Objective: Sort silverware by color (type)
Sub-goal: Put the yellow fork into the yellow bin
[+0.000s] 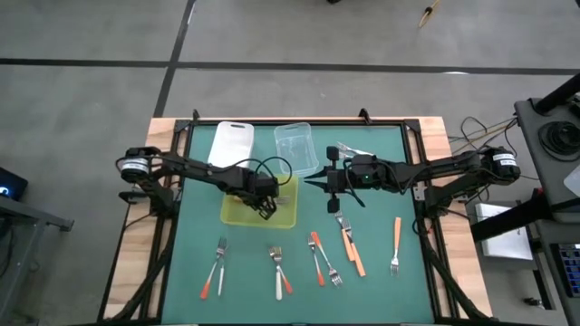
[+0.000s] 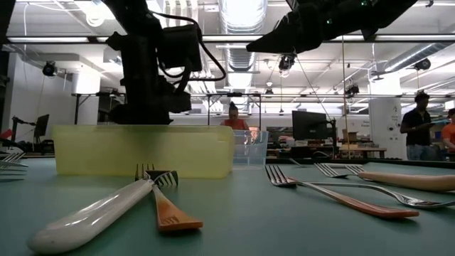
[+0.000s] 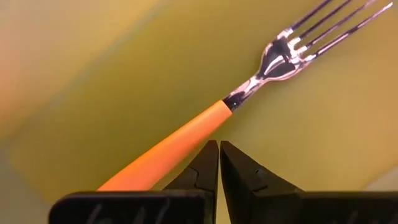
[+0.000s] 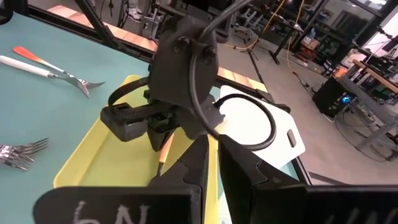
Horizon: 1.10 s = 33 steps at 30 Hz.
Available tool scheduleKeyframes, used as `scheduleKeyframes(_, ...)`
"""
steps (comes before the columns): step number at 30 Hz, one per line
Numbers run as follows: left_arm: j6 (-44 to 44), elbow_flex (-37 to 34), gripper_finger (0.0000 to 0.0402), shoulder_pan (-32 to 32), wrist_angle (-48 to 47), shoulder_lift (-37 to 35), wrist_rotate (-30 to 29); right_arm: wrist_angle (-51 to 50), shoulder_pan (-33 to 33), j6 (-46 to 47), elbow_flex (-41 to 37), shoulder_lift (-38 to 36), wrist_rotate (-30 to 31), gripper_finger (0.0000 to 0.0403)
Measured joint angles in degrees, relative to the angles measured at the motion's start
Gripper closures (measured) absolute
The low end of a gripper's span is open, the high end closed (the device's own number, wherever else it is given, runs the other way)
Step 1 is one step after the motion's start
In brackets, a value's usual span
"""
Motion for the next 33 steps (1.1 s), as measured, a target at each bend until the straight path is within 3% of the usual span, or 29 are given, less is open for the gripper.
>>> scheduleKeyframes(10,1.05,0.59,0.0402,-0.2,0.06,3.58,-0.32,0.01,0.0,0.0,0.0,0.0,0.0,0.0376)
scheduleKeyframes(33,1.07,0.87,0.0402,-0.09,1.48,3.25,-9.83,-0.01,0.0,-0.04,0.0,0.0,0.0,0.0376)
